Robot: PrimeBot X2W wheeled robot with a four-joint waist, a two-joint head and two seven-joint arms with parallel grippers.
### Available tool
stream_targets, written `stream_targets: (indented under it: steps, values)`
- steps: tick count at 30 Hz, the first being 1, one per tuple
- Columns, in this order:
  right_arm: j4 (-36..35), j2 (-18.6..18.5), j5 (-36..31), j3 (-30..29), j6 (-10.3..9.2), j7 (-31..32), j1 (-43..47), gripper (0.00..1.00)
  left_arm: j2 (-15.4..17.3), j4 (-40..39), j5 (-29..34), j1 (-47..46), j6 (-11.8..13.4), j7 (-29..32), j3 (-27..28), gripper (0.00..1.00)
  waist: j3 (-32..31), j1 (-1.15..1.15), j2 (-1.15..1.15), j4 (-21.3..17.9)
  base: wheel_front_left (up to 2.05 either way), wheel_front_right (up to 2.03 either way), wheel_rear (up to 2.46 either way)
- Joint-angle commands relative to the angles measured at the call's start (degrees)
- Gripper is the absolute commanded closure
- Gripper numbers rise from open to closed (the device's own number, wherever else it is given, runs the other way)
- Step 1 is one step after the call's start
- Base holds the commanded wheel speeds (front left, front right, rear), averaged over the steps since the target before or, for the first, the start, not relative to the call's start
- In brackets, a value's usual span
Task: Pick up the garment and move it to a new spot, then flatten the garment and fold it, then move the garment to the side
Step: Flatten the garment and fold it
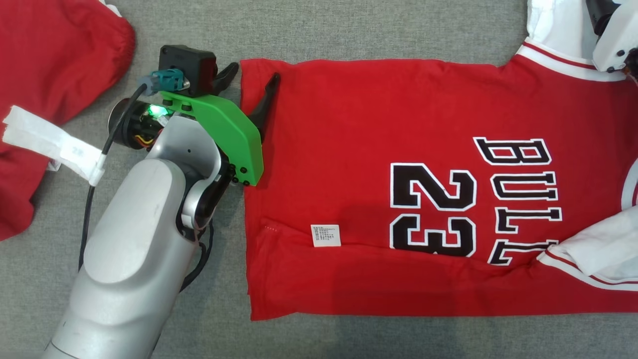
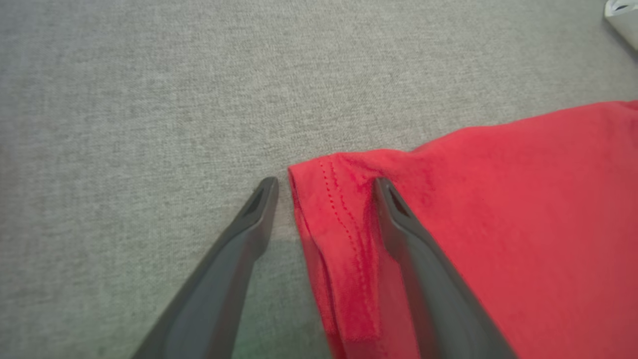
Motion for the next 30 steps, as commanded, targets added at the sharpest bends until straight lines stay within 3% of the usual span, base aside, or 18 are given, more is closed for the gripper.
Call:
stream_targets:
  steps: [1, 2, 3, 17, 30]
  values:
    - [0.85, 0.51, 0.61, 0.71, -0.06, -0.65, 0.10, 0.75, -0.46, 1.47, -0.92, 0.79, -0.92, 0.79, -1.28, 0.57, -0.29, 0.00, 0.00, -0.18, 0.00, 0.00, 0.00]
    - [1.13, 0.79, 0.97, 1.13, -0.05, -1.20, 0.15, 1.00, -0.66, 1.75, -1.27, 0.96, -1.39, 0.77, -1.49, 0.94, -0.55, 0.00, 0.00, -0.28, 0.00, 0.00, 0.00]
    - [1.38, 1.02, 1.52, 1.39, -0.06, -1.76, 0.20, 1.00, -0.80, 1.93, -1.57, 1.13, -1.73, 0.75, -1.59, 1.00, -0.80, 0.00, 0.00, -0.39, 0.00, 0.00, 0.00]
    - [1.02, 0.26, 9.94, 3.08, -0.06, -10.26, 1.93, 1.00, 2.31, 2.43, -2.47, 2.93, -0.85, -3.97, 1.90, 1.00, -7.15, 0.00, 0.00, -3.79, 0.00, 0.00, 0.00]
    - [-12.51, -3.71, 19.29, 8.70, -0.06, -14.43, 15.37, 1.00, 6.56, -4.79, -5.47, 15.20, -0.55, -6.54, 3.96, 1.00, -16.47, 0.00, 0.00, -9.80, 0.00, 0.00, 0.00]
